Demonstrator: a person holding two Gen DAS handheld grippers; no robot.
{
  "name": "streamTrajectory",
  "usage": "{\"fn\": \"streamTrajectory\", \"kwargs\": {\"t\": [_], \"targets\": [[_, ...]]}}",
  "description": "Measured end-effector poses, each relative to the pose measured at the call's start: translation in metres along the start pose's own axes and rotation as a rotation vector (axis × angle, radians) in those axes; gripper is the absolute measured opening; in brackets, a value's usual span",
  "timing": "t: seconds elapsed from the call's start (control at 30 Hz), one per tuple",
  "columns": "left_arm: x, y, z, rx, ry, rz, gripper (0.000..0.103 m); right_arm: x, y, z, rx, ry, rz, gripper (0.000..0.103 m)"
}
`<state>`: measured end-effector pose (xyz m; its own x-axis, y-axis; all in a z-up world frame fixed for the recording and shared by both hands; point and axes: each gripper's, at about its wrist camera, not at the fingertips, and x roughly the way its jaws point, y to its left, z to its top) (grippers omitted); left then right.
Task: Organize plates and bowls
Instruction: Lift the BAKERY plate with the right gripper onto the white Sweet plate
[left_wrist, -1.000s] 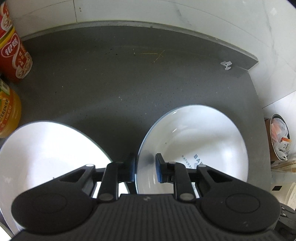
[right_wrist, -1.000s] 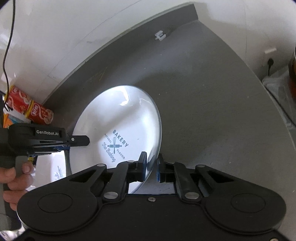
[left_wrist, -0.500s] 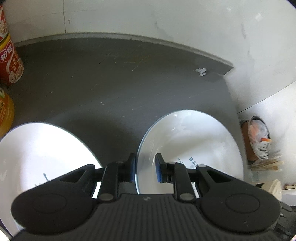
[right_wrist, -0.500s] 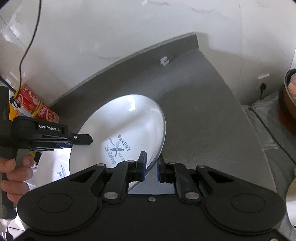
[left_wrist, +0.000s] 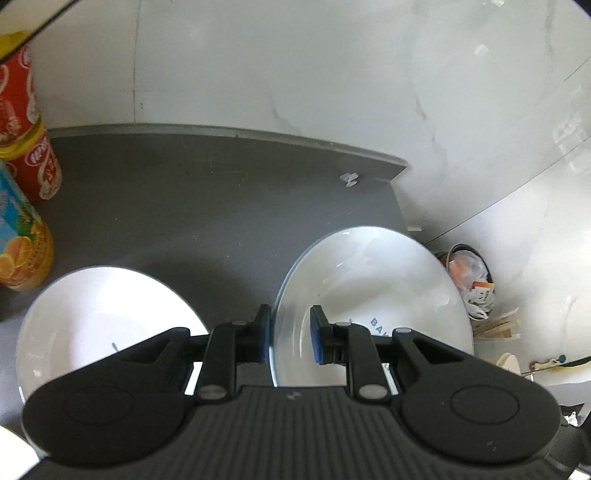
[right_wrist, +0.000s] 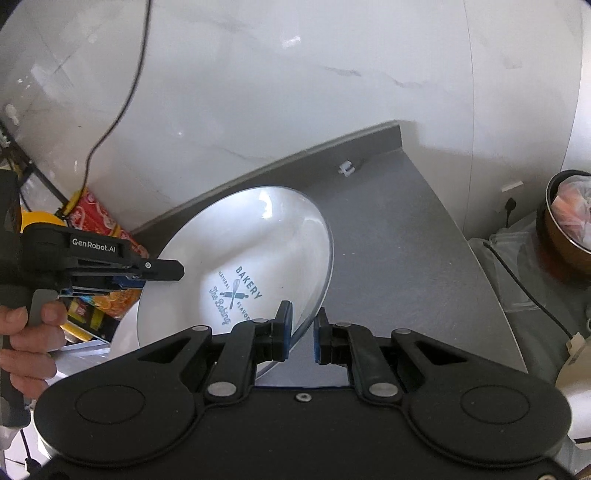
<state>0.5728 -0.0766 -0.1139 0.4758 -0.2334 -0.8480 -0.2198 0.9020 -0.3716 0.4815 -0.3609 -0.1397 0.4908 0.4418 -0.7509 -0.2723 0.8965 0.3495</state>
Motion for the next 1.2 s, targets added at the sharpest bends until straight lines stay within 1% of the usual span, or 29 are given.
{"fn": "streamTrajectory", "kwargs": {"t": [0.3,0.47,0.73,0.83,1.2], "targets": [[-0.041,0.014,-0.009,0.02,-0.026,-0.051,0.02,-0.026,0.032,-0.016,0.005,-0.035,-0.015,0.012],[-0.062,0.028,-0.014,0.024,-0.046,-0.068,0.02,-0.032,0.052,-0.027,0.005,-0.044,-0.015,0.012],[-0.086,0.068,-0.027,-0.002,-0.056,-0.059,0.02,-0.025,0.088,-0.043,-0.011,-0.023,-0.01,0.012],[-0.095,0.082,-0.032,0.006,-0.069,-0.052,0.02,-0.019,0.101,-0.048,-0.021,-0.012,-0.005,0.013],[-0.107,0.134,-0.044,-0.046,-0.066,-0.026,0.02,0.003,0.137,-0.058,-0.062,0.026,0.003,0.012]]}}
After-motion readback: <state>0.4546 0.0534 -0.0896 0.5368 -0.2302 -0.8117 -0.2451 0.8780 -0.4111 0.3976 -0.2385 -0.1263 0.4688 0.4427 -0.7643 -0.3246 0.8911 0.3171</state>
